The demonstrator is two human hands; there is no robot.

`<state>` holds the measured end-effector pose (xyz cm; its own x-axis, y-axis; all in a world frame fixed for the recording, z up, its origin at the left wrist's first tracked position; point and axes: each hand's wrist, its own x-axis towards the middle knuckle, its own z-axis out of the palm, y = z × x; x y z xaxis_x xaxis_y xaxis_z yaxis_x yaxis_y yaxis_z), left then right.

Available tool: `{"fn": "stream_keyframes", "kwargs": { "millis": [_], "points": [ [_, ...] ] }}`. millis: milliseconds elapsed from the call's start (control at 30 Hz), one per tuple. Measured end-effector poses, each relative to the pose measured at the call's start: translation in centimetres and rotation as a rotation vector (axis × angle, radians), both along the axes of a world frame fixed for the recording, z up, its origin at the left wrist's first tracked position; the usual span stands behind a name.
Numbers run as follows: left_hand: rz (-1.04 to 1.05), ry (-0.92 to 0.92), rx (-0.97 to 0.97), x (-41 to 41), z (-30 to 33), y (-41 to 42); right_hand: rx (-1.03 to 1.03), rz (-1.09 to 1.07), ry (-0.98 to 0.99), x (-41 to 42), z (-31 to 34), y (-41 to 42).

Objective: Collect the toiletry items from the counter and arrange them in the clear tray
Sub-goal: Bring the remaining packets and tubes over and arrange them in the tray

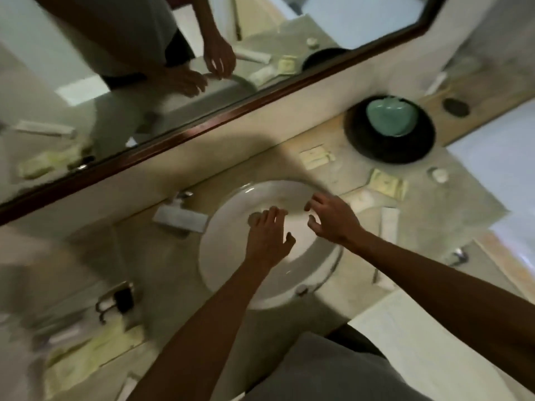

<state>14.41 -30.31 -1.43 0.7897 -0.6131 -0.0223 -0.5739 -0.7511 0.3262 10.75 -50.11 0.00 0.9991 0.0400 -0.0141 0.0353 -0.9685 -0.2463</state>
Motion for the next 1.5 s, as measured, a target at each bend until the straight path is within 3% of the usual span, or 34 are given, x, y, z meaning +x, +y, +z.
{"fn": "stream_keyframes", "kwargs": {
  "millis": [133,367,533,667,767,900,1067,1233,1500],
  "points": [
    [-0.071,0.033,0.010,0.9,-0.8,-10.3,0.022,-0.124,-0.002,-0.9,-0.8,-10.2],
    [-0.119,0.107,0.044,2.2,-3.6,-21.4,0.024,-0.422,0.051,-3.3,-2.8,-22.0],
    [-0.208,0.134,0.200,1.7,-5.7,-23.6,0.056,-0.341,0.114,-2.7,-5.0,-24.6],
    [-0.195,0.170,0.146,1.7,-6.2,-23.7,0.027,-0.657,-0.029,-1.9,-5.3,-27.6],
    [-0.183,0.175,0.111,2.1,-6.1,-23.5,0.056,-0.815,0.165,-1.7,-6.0,-29.9],
    [-0.169,0.205,0.047,2.2,-6.2,-23.6,-0.004,-0.712,0.125,-2.6,-7.5,-29.1],
    [-0.174,0.194,0.062,2.1,-6.2,-24.2,0.209,-0.607,0.122,-2.7,-7.2,-26.3],
    [-0.191,0.179,0.125,1.8,-6.3,-25.1,0.256,-0.613,0.083,-3.6,-6.5,-25.3],
    [0.028,0.327,0.035,1.0,-5.1,-18.7,0.411,-0.356,0.000,-3.1,-4.2,-17.4]
  ]
}}
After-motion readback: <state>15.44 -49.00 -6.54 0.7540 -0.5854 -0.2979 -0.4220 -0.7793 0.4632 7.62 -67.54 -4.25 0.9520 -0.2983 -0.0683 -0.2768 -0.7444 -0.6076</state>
